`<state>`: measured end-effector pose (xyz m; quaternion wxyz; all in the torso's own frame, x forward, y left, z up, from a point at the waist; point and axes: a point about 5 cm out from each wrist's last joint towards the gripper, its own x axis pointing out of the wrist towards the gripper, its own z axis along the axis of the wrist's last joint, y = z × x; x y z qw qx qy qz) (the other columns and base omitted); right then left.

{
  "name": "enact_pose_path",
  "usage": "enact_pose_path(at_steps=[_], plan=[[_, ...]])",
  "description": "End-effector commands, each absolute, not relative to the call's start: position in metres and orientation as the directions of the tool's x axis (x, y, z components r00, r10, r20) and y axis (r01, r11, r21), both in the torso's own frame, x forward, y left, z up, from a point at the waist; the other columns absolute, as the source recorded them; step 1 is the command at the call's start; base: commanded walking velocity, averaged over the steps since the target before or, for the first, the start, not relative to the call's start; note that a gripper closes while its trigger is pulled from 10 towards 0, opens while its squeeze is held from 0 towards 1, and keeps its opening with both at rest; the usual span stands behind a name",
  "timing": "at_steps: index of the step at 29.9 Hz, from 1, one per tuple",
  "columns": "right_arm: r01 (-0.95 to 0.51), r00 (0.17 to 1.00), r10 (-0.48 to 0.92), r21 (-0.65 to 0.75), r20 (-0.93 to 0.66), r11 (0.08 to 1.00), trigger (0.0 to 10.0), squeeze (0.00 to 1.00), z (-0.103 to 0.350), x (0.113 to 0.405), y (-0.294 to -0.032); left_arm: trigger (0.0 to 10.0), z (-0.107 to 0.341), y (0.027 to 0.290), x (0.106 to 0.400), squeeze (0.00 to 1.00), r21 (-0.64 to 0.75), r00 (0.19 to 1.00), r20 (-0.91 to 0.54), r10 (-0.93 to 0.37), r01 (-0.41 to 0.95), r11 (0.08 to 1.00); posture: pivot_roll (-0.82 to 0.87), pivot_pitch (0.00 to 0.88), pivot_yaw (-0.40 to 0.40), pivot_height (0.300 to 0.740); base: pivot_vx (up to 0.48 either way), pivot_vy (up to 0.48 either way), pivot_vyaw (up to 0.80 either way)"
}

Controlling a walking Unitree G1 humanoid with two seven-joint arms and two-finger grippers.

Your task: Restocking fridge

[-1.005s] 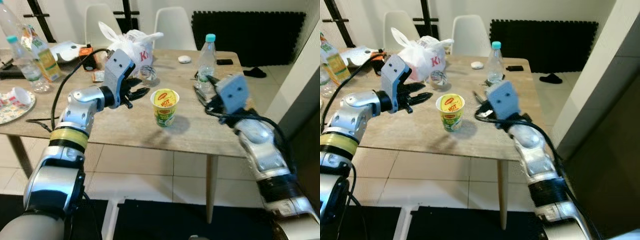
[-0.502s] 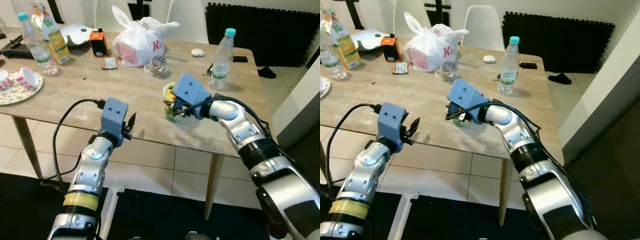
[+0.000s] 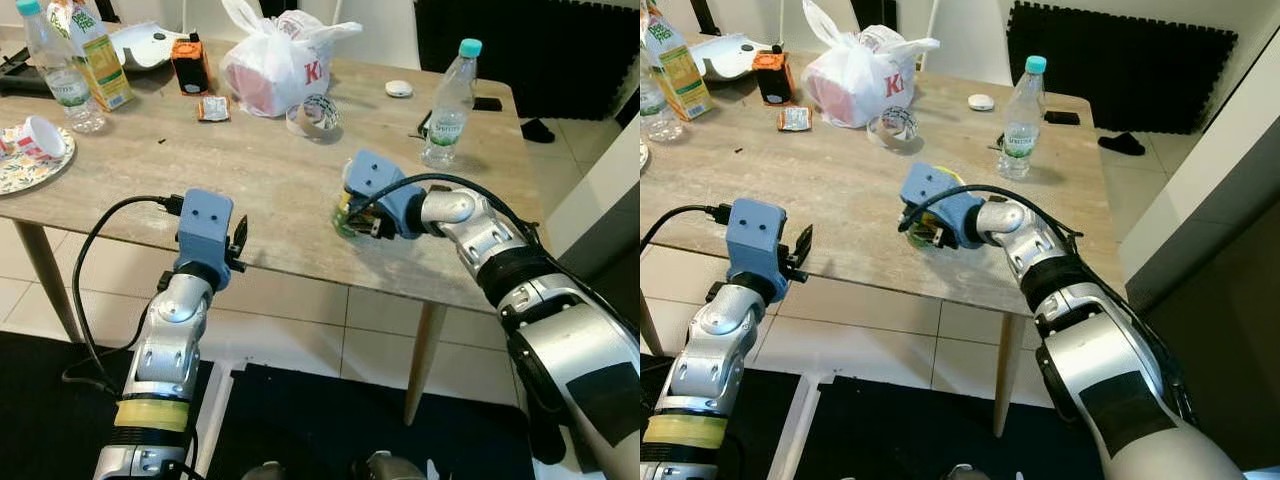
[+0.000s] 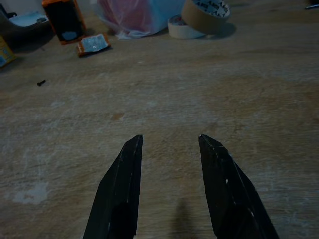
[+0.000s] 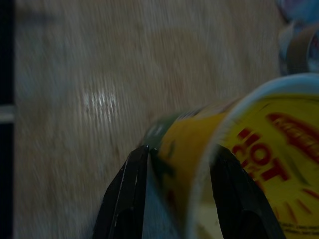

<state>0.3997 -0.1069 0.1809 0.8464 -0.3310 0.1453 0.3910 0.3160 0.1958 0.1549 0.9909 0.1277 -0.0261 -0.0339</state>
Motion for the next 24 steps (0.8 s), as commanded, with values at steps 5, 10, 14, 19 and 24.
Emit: enact_pose_path(at_steps=[5,10,14,19,24], plan=[[-0.762,0.648,0.546,-0.438,-0.531,0.478,0.0,0.00,0.177,0.400,-0.117,10.0,0.151,0.187,0.317,0.00,0.240,0.997,0.027,-0.077,0.068,0.968,0.07,0.113,-0.095,0.740,0.000,0.000,0.00],[-0.750,0.662,0.571,-0.422,-0.486,0.510,0.0,0.00,0.185,0.402,-0.122,10.0,0.152,0.184,0.321,0.00,0.236,0.997,0.029,-0.067,0.058,0.970,0.06,0.087,-0.100,0.740,0.000,0.000,0.00],[-0.728,0.686,0.566,-0.433,-0.457,0.531,0.0,0.00,0.189,0.403,-0.128,10.0,0.151,0.179,0.323,0.00,0.235,0.997,0.031,-0.069,0.060,0.970,0.05,0.074,-0.105,0.740,0.000,0.000,0.00],[-0.694,0.718,0.567,-0.463,-0.402,0.551,10.0,0.00,0.198,0.404,-0.135,10.0,0.149,0.175,0.324,0.00,0.231,0.997,0.033,-0.071,0.062,0.971,0.04,0.053,-0.111,0.740,0.000,0.000,0.00],[-0.599,0.795,0.547,-0.479,-0.262,0.641,10.0,0.00,0.203,0.400,-0.153,10.0,0.143,0.164,0.324,0.00,0.212,0.997,0.026,-0.079,0.072,0.975,0.01,0.031,-0.106,0.740,0.000,0.000,0.00]])
